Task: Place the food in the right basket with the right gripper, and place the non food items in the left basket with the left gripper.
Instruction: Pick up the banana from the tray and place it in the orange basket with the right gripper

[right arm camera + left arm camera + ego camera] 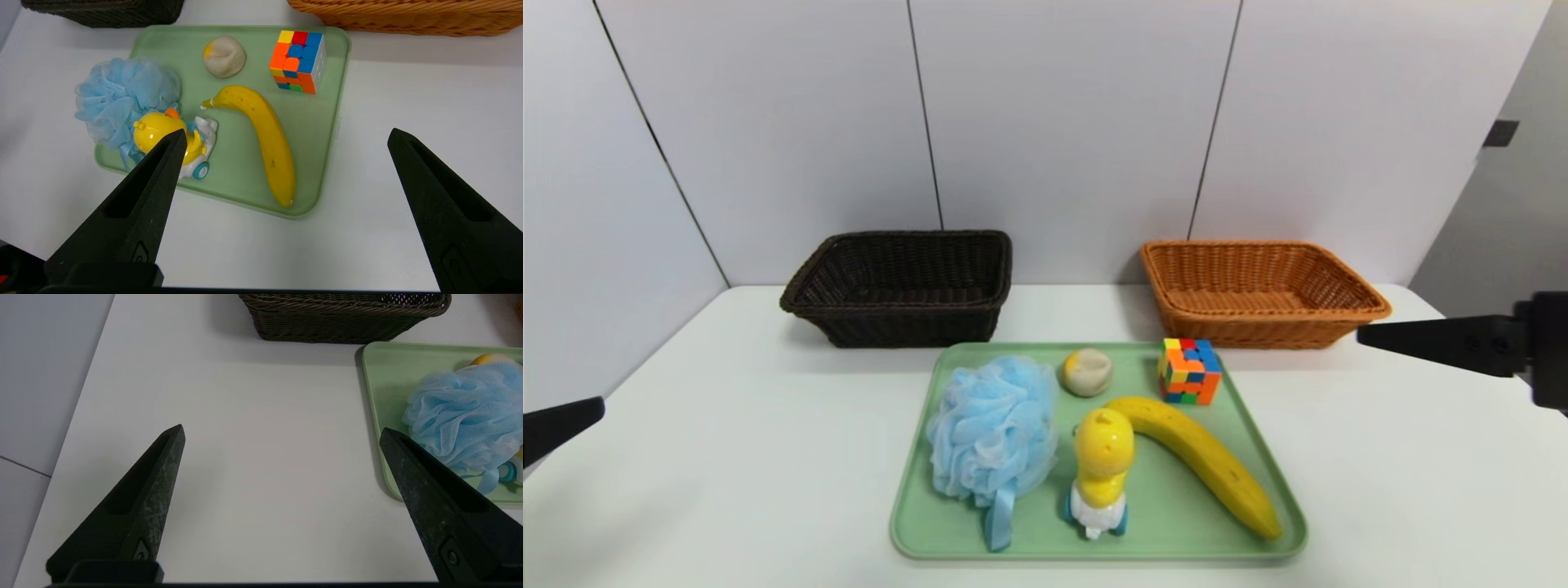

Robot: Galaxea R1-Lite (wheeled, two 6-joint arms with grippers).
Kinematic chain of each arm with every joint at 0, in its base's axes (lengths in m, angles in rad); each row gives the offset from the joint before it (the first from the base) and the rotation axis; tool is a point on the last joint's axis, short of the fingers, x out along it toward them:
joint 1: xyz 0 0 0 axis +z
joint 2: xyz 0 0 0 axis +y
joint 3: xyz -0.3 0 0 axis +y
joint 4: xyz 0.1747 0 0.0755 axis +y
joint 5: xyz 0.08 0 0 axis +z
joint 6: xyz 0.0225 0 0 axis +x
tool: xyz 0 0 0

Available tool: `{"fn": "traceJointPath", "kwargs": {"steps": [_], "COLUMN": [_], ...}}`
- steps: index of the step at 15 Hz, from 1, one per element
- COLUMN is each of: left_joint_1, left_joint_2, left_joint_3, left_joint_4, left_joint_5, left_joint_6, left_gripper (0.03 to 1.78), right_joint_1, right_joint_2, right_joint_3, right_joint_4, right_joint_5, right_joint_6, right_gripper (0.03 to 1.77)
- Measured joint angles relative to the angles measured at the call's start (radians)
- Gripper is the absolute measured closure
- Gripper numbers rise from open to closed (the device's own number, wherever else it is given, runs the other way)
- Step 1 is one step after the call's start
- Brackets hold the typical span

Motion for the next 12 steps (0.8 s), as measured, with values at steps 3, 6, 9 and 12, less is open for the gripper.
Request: {"fn": "traceJointPath", "kwargs": {"steps": [3, 6, 9, 12], "left_joint_1": [-0.002, -0.002, -0.002, -0.005], "left_joint_2": [0.041, 0.079, 0.133, 0.187], "left_joint_3": [0.002, -0.012, -0.04, -0.056], "left_joint_4": [-0.032, -0.01, 0.049, 0.069], "left_joint_5": [-0.061, -0.099, -0.099, -0.1], "left_joint_6": [-0.002, -0.001, -0.002, -0.009], "left_gripper": [0.12, 0.12, 0.12, 0.12], "right_joint_1": [0.075, 0.113, 0.132, 0.137], "right_joint_2": [0.163, 0.309, 0.435, 0.527], "right_joint_3": [-0.204, -0.406, -0.553, -0.588], "right_joint_4": [0.166, 0.412, 0.621, 0.65], "right_joint_5": [-0.04, -0.042, -0.015, -0.002], "right_joint_6": [0.022, -0.034, -0.104, -0.164], "right_gripper": [0.1, 0.1, 0.1, 0.1]}}
